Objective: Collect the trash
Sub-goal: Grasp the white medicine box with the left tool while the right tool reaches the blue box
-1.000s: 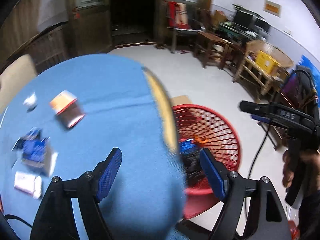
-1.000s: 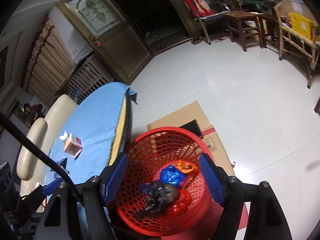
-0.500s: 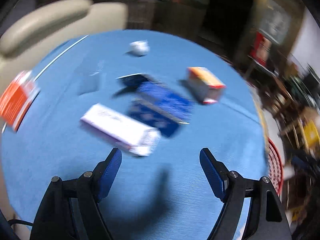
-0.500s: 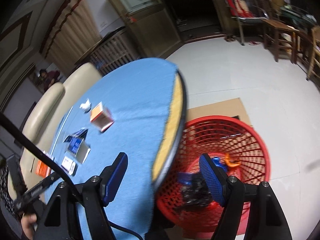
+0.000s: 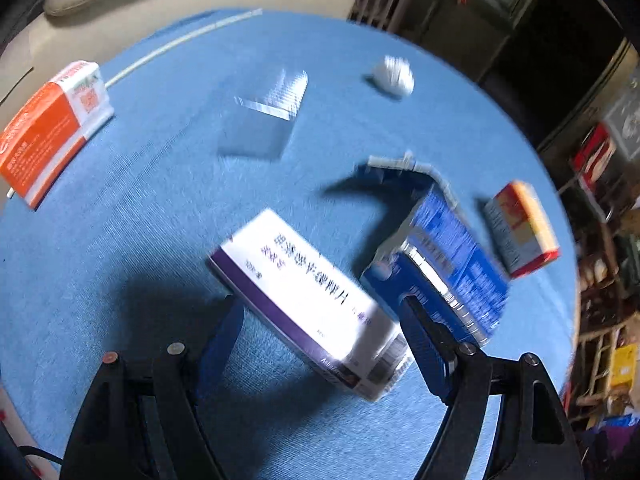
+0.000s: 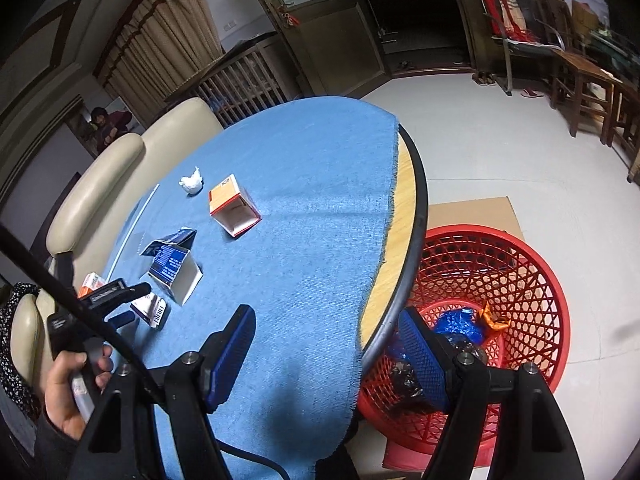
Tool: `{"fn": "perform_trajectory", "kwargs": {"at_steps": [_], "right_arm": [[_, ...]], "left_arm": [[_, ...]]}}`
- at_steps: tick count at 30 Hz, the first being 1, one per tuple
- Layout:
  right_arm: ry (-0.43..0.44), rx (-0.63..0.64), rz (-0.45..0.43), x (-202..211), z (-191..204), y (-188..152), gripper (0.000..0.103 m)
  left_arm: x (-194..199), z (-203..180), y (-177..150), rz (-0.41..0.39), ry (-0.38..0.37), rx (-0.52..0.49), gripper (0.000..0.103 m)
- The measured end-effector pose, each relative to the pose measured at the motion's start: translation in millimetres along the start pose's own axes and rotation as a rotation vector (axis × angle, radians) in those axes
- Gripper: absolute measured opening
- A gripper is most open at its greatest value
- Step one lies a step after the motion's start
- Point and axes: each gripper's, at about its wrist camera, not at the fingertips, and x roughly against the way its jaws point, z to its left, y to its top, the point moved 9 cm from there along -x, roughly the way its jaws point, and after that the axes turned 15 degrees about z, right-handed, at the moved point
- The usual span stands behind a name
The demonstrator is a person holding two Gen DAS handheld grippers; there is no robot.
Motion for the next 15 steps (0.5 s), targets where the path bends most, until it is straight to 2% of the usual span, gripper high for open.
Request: {"fn": "perform_trajectory", "kwargs": {"at_steps": [3, 5, 11, 13, 15], "right_arm": [[-0.001, -0.021, 0.008, -2, -8, -1, 0.078], [0.004, -0.033, 0.015, -5, -12, -3, 0.078], [0.019, -0.036, 0.03, -13, -12, -6, 0.078], [0.023, -0.034, 0.038, -17, -10, -5, 0.078], [0.03, -0.032, 0.048, -21, -7, -5, 0.078]], "left_arm": [[-2, 3, -9, -0.011, 0.04, -0.033, 0.081], [0, 12, -18, -0.005, 0.032, -0.036, 0.081], [23, 68, -34, -0.031, 0.073, 0.065, 0.081], [33, 77, -31, -0.05, 0.05, 0.111, 0.081], [37, 68, -21, -0.064, 0.012, 0.116, 0.081]]}}
